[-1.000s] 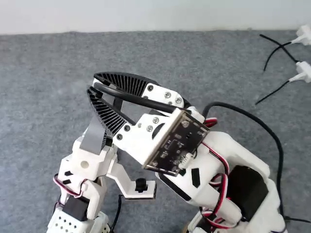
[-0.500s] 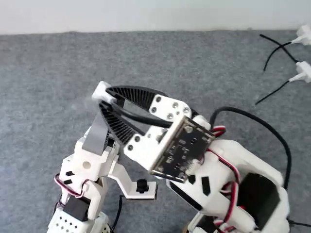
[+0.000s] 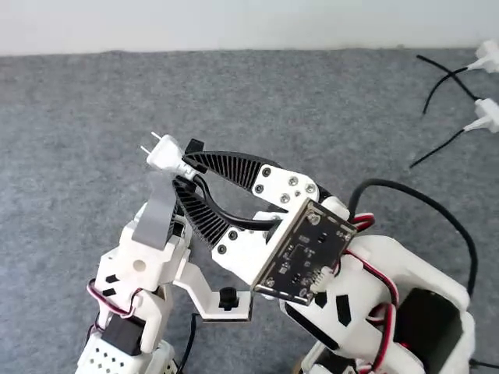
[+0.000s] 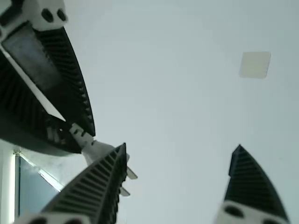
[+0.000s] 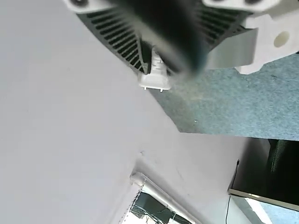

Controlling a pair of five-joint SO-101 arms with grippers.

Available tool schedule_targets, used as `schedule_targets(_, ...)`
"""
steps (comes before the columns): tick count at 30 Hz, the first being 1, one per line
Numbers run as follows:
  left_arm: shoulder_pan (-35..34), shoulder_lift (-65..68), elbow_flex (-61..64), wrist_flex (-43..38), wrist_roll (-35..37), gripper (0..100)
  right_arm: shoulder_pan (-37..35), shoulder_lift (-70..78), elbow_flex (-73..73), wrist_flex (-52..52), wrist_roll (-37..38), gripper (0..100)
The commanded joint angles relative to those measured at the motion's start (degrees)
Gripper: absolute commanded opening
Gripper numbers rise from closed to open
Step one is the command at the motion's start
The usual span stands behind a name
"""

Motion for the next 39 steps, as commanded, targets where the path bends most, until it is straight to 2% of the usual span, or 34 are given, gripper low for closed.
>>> schedule_targets(1,-1.23,-0.44,-0.4,-1.58,-0.35,34,0.84,-1.54,-3.16,0.57,-2.55,0.9)
schedule_targets(7,-7.47,-0.44,3.12,-1.58,1.58,34,0.92,-1.54,-3.25,0.48,-2.11,0.9)
schedule_targets(11,-13.27,-0.09,4.09,-0.44,7.56,34,0.92,-1.19,-3.25,0.31,-2.2,0.9)
schedule_targets(14,-18.2,-0.35,4.18,4.4,13.19,34,2.68,-0.92,-3.25,0.13,-2.46,0.9)
schedule_targets(18,-27.25,-0.35,4.18,10.81,24.18,34,5.41,-0.92,-3.25,0.48,-2.46,0.9)
schedule_targets(24,-40.44,-0.26,3.91,22.07,43.08,34,7.87,-0.84,-1.85,0.66,-3.52,0.9)
schedule_targets(27,-46.07,-0.18,3.91,28.57,51.87,34,7.87,-0.84,2.46,1.71,-7.12,0.8)
schedule_targets(33,-55.82,-0.09,-0.22,44.92,66.37,34,7.69,-0.84,13.71,4.62,-8.44,0.8)
schedule_targets(39,-64.88,-0.35,-11.3,68.31,83.08,34,7.69,-0.92,23.03,3.74,-21.98,0.8)
